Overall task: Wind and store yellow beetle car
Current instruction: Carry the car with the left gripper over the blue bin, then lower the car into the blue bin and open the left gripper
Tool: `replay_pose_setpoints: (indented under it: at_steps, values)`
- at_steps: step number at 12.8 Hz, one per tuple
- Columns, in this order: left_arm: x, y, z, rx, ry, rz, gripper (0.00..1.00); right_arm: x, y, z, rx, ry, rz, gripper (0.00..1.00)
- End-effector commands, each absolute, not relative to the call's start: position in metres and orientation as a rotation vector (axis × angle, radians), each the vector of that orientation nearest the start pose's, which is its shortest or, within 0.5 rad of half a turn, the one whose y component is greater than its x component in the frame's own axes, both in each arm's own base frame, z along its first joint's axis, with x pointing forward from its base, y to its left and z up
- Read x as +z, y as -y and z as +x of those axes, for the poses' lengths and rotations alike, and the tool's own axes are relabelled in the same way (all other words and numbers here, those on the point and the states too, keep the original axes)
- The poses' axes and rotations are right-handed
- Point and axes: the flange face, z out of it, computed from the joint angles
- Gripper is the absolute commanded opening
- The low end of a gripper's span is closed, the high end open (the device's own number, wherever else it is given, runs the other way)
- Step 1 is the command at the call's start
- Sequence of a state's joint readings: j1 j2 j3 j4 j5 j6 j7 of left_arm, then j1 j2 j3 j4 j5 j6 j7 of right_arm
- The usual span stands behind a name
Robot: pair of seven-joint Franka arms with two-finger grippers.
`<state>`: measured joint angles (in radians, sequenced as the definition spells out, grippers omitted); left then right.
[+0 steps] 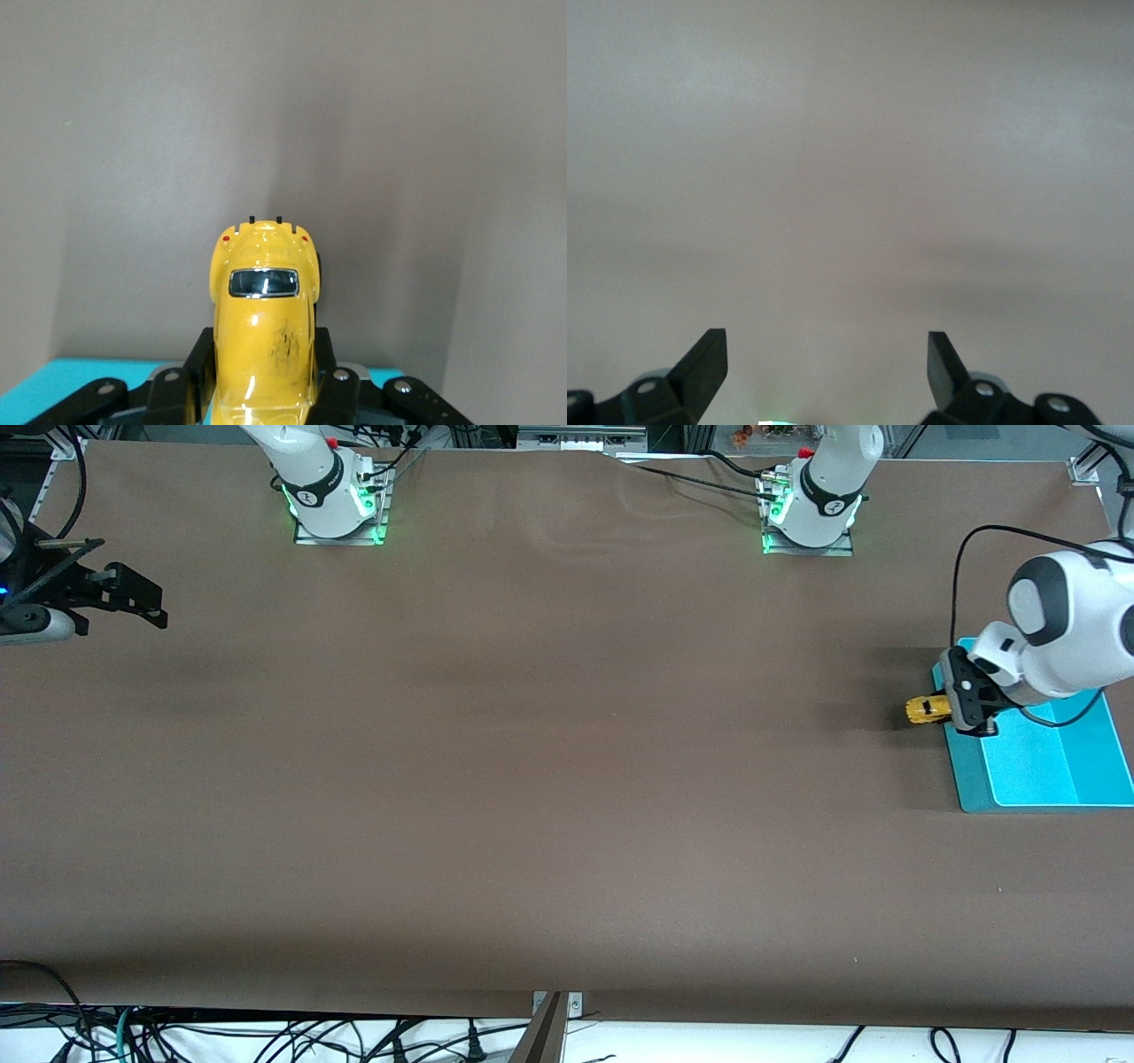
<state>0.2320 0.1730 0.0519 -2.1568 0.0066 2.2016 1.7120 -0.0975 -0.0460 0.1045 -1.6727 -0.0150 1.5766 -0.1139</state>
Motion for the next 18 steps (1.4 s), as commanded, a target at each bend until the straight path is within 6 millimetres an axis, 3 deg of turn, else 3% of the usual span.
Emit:
replay_pose_setpoints:
  at_steps: [1, 4, 5, 10, 15, 16, 18]
  values:
    - [0.323, -0.204, 0.527, 0.125, -2.197, -2.385, 0.11, 0.606, -0.002, 0.539, 0.085, 0.175, -3.165, 1.0]
    - [0.311, -0.271, 0.535, 0.121, -2.267, -2.353, 0.11, 0.605, -0.002, 0.541, 0.08, 0.178, -3.161, 1.0]
    - [0.3, -0.285, 0.54, 0.122, -2.303, -2.33, 0.11, 0.605, -0.002, 0.542, 0.078, 0.178, -3.162, 1.0]
    - [0.238, -0.296, 0.543, 0.15, -2.353, -2.348, 0.13, 0.605, -0.001, 0.542, 0.077, 0.175, -3.157, 1.0]
    - [0.213, -0.299, 0.54, 0.149, -2.347, -2.35, 0.17, 0.604, -0.001, 0.542, 0.079, 0.172, -3.155, 1.0]
    - [0.208, -0.3, 0.538, 0.153, -2.348, -2.358, 0.21, 0.605, 0.0, 0.542, 0.077, 0.173, -3.157, 1.0]
    - [0.208, -0.301, 0.539, 0.147, -2.342, -2.351, 0.73, 0.604, -0.001, 0.542, 0.078, 0.175, -3.161, 1.0]
